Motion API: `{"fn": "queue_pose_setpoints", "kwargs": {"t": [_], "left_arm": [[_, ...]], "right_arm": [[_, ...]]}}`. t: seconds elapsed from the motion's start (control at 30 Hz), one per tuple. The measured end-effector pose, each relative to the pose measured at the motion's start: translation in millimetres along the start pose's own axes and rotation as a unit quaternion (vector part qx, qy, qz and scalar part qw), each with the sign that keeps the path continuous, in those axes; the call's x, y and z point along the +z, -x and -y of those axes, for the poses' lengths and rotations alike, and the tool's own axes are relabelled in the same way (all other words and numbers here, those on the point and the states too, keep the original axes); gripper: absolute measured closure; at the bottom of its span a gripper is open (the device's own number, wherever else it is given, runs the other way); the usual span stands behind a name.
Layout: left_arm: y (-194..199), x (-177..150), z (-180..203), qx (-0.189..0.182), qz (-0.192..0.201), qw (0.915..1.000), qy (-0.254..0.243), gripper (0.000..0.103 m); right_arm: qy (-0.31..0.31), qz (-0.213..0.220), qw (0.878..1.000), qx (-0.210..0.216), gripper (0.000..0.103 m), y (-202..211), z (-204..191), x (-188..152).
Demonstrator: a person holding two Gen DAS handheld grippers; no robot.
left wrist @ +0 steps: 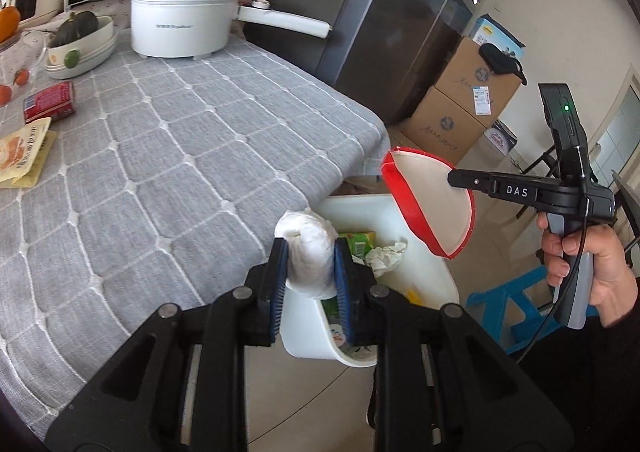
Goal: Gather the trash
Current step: 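Drop the tissue ball into the basin with the left tool while the right tool drops the red plate, then move both open tools back to the red can and yellow bread packet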
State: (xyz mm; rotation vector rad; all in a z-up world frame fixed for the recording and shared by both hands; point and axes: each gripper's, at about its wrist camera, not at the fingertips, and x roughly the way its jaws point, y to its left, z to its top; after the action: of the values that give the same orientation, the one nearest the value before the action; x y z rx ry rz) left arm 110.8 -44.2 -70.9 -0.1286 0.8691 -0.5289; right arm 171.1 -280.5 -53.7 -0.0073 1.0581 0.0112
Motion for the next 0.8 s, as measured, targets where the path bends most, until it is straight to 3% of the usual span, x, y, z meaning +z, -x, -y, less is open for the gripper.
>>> {"fn": "queue_pose_setpoints", "kwargs": {"t": [0.23, 0.5, 0.57, 0.63, 0.8], "left_arm": [[-36, -11, 37, -0.029, -0.036, 0.9984, -0.034, 0.078], [-67, -23, 52, -0.065, -0.077, 0.9942, -0.038, 0.075], [-69, -23, 53, -0.064, -0.085, 0.9937, -0.035, 0.063], [-68, -21, 51, -0.050, -0.085, 0.9946, -0.031, 0.029], [-59, -15, 40, -0.006, -0.077, 0.9966, -0.027, 0.018]], "right_arm": [[-0.017, -0.015, 1.000, -0.018, 0.094, -1, 42, -20], [-0.031, -0.031, 0.999, -0.030, 0.094, -5, 73, -36], [-0.035, -0.035, 0.998, -0.033, 0.094, -6, 78, -38], [-0.037, -0.038, 0.998, -0.034, 0.094, -7, 81, -40], [-0.035, -0.042, 0.998, -0.034, 0.094, -10, 80, -39]]}}
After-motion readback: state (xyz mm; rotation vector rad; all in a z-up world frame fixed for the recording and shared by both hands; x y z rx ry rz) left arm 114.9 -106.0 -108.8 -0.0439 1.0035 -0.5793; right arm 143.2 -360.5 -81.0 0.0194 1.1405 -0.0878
